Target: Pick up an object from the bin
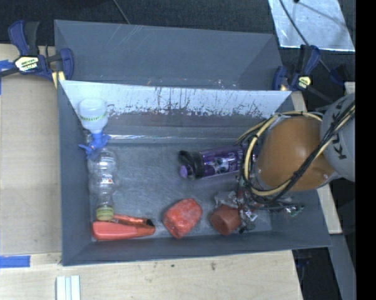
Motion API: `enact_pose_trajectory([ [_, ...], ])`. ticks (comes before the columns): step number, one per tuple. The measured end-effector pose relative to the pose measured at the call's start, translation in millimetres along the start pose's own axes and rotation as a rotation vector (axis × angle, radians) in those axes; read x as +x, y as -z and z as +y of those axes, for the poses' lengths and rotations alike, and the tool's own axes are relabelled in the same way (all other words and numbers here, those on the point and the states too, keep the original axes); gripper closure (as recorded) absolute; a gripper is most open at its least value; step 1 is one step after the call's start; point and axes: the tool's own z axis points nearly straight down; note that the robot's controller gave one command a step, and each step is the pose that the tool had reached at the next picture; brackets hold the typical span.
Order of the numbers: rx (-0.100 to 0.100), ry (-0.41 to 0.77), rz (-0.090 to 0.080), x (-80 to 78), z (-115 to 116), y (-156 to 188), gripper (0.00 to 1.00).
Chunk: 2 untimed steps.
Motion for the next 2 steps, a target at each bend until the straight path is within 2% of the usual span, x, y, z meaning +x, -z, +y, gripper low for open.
enact_pose_trajectory([
  [2, -0.002, 0.001, 0.002, 0.5, 0.7, 2.4, 1.0],
])
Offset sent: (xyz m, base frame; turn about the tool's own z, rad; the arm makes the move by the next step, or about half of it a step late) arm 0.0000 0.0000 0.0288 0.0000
